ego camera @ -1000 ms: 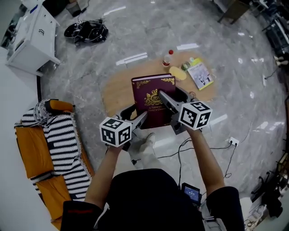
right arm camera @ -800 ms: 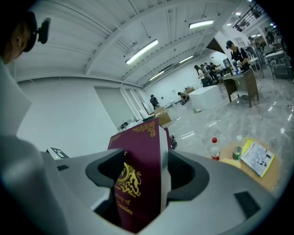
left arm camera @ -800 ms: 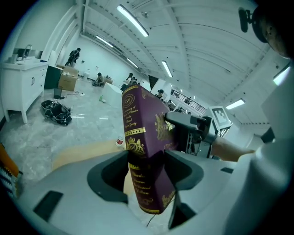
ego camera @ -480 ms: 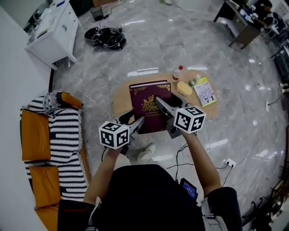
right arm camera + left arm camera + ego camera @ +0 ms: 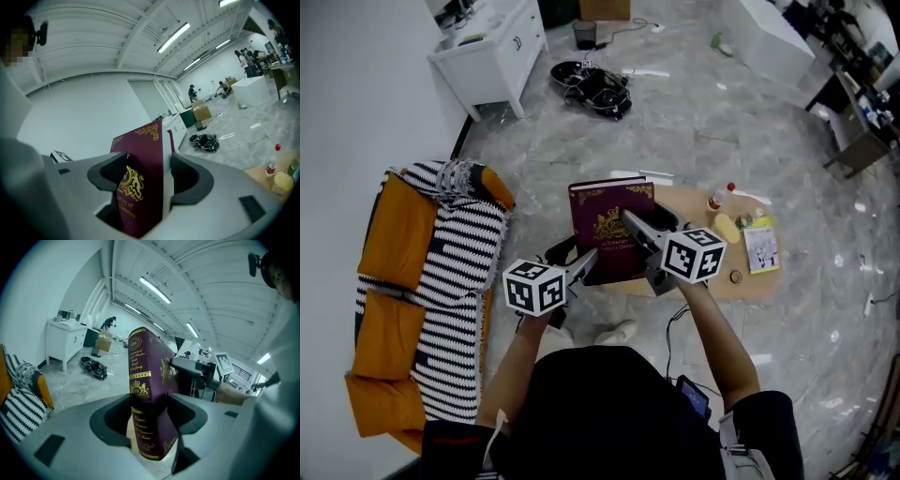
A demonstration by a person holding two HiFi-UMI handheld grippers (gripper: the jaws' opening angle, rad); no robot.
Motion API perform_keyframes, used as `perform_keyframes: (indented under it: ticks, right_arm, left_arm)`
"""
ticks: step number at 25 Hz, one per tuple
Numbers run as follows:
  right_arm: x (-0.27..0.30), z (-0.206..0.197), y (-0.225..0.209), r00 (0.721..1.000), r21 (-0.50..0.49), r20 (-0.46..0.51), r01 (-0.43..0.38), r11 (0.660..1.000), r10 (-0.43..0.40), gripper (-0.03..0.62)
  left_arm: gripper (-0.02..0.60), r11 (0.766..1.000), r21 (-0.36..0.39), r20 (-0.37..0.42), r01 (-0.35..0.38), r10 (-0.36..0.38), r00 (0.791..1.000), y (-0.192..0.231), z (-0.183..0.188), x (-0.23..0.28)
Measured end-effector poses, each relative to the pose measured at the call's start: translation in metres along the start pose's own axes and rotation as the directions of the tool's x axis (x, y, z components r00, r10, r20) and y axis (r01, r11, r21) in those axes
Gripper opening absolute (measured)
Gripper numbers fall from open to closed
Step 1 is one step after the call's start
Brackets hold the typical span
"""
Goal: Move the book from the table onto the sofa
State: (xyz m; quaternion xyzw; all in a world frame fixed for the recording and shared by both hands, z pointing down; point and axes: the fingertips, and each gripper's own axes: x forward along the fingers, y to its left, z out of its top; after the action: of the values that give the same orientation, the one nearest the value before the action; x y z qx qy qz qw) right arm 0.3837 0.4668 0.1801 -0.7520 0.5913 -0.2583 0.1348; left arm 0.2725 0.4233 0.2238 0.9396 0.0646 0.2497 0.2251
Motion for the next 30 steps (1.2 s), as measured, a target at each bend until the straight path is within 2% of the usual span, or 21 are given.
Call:
perform_keyframes:
  ticks: [3,12,17,24,30]
  right_arm:
    - [0.048,-0.010,0.030,0.998,-0.032,-0.024,-0.060,0.998,0.059,0.301]
    - [0.141,-0.015,0.116,0.982,-0.086,-0.091,-0.174,0.981,0.166,0.301]
    - [0.197,-0.022,0.162,0.966,-0.105,-0.130,-0.239,0.965,0.225,0.301]
    - [0.270,-0.039,0.228,0.948,-0.103,-0.156,-0.296,0.949,0.279,0.301]
    - [0.326,-0.051,0.286,0.930,-0.109,-0.191,-0.337,0.935,0.313,0.300]
  left_arm:
    - [0.252,0.998,-0.024,0.050,-0.050,0.051,0.997,0.043,0.001,-0.029]
    - [0.252,0.985,-0.093,0.127,-0.145,0.156,0.979,0.121,0.020,-0.109]
    - [0.252,0.971,-0.144,0.176,-0.190,0.214,0.961,0.169,0.029,-0.153]
    - [0.252,0.954,-0.178,0.222,-0.243,0.279,0.934,0.238,0.036,-0.219]
    - [0.252,0.941,-0.219,0.262,-0.259,0.313,0.913,0.290,0.043,-0.275]
